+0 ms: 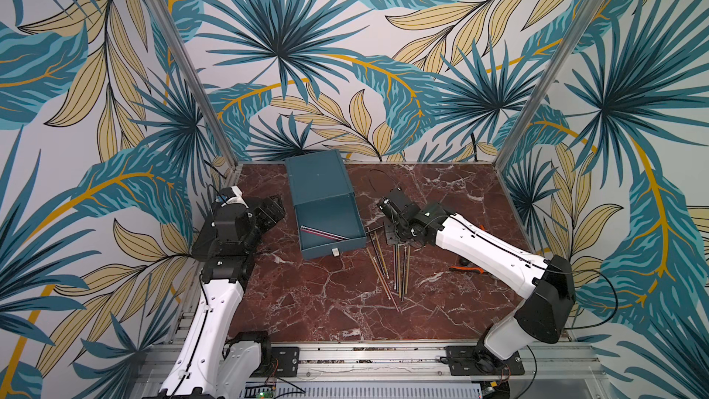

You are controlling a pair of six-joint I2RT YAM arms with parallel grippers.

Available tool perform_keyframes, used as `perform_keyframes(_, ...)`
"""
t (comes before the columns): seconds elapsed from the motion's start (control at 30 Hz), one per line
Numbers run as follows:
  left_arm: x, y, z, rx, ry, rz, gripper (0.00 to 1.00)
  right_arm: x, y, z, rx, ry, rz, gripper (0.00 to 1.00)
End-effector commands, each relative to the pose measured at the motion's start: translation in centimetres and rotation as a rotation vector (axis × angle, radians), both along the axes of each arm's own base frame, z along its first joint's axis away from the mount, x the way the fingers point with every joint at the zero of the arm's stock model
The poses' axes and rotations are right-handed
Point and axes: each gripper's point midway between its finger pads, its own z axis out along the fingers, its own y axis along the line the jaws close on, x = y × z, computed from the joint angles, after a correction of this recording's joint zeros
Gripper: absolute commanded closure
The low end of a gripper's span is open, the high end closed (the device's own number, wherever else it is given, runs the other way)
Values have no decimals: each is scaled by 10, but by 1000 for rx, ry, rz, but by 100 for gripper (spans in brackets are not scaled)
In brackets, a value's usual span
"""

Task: Please place the pencils in the drawer according to their color
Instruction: Pick up the pencil from the center of the board.

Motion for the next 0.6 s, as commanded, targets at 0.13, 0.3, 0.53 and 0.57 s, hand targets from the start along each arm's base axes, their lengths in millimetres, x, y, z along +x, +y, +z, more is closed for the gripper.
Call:
perform_keyframes(0.13,-1,7,-4,10,2,22,0,-18,-1,-70,-27,207,-92,69)
perform_keyframes(0.3,-1,7,-4,13,5,22,0,-17,2,-97,-56,269,-105,71)
perform_keyframes(0.53,-2,9,-6,20,12,28,0,-15,6,-122,-64,312,-119,72)
perform_keyframes(0.57,-2,9,-5,20,12,31,0,-15,6,-125,-63,318,-123,73)
